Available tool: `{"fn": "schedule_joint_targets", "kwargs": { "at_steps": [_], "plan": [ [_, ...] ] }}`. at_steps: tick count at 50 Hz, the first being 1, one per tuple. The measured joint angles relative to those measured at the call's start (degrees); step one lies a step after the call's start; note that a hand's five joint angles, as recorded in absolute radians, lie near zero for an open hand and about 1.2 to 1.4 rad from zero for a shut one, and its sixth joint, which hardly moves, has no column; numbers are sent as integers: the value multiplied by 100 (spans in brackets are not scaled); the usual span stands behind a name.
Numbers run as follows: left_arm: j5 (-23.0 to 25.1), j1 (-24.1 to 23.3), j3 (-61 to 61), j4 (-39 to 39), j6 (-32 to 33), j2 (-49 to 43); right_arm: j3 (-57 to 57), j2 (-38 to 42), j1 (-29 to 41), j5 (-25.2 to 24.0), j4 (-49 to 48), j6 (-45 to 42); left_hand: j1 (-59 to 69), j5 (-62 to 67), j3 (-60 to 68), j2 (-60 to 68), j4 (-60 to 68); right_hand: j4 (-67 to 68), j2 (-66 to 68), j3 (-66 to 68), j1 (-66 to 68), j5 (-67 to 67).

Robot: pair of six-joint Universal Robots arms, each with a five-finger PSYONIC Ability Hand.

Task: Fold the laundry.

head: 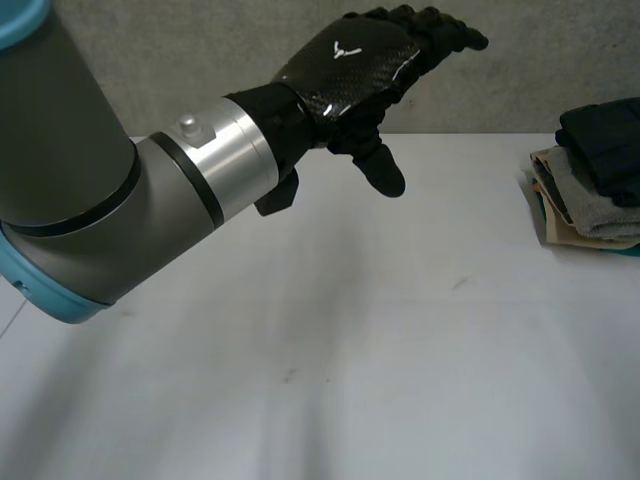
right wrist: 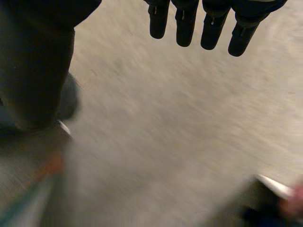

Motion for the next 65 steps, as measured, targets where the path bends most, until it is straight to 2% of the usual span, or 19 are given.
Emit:
{"fn": "schedule_joint_targets", "kwargs": {
  "at_steps": [4, 6, 8, 10, 17, 23, 27, 31, 38, 46, 55, 56, 60, 65],
  "plan": [
    [-110, -6, 85, 26, -10, 56, -185, 3, -51, 532, -12, -538, 0, 0, 0, 0, 0, 0, 0, 0, 0, 0],
    [-245, 0, 201, 56, -18, 113, -293, -17, 32, 996, -465, -815, 0, 0, 0, 0, 0, 0, 0, 0, 0, 0],
    [-342, 7, 269, 70, -21, 149, -283, -62, 115, 1103, -738, -827, 0, 0, 0, 0, 0, 0, 0, 0, 0, 0],
    [-687, 32, 436, 97, -20, 252, -144, -278, 348, 1202, -1362, -708, 0, 0, 0, 0, 0, 0, 0, 0, 0, 0],
    [-1751, 235, 631, 107, 33, 548, 732, -1234, 1145, 944, -2406, -9, 0, 0, 0, 0, 0, 0, 0, 0, 0, 0],
    [-2619, 885, 92, 8, 205, 939, 1873, -1867, 2495, 480, -2612, 520, 0, 0, 0, 0, 0, 0, -14, 0, 0, 0],
    [-2929, 1253, -590, -18, 403, 1218, 2446, -1944, 3342, 376, -2596, 581, 0, 0, 0, 0, 0, 0, -14, 0, 0, 0],
    [-3055, 1540, -1357, 45, 601, 1416, 2862, -1895, 3964, 386, -2564, 570, 0, 0, 0, 0, 0, 0, -15, 0, 0, 0],
    [-3068, 2025, -2443, 434, 817, 1522, 3327, -1788, 4521, 573, -2531, 489, 0, 0, 0, 0, 0, 0, -14, 0, 0, 0],
    [-2946, 2759, -3103, 701, 953, 1560, 3589, -1779, 4684, 772, -2507, 167, 0, 0, 0, 0, 0, 0, -14, 0, 0, 0],
    [-2841, 3348, -3348, 765, 1345, 1716, 3643, -1771, 4745, 843, -2458, -366, 0, 0, 0, 0, 0, 0, -14, 0, 0, 0],
    [-2842, 3619, -3341, 788, 1540, 1634, 3643, -1755, 4762, 890, -2433, -480, 0, 0, 0, -1, 0, 0, -15, 0, 0, 0],
    [-2862, 4098, -3245, 893, 1971, 1160, 3643, -1658, 4806, 1012, -2400, -596, 0, 0, 0, -7, 0, 0, -15, 0, 0, 0],
    [-2921, 4413, -2974, 1132, 2474, 214, 3644, -1508, 4912, 1130, -2383, -678, 0, 0, 0, -7, 0, 0, -15, 0, 0, 0]
  ]
}}
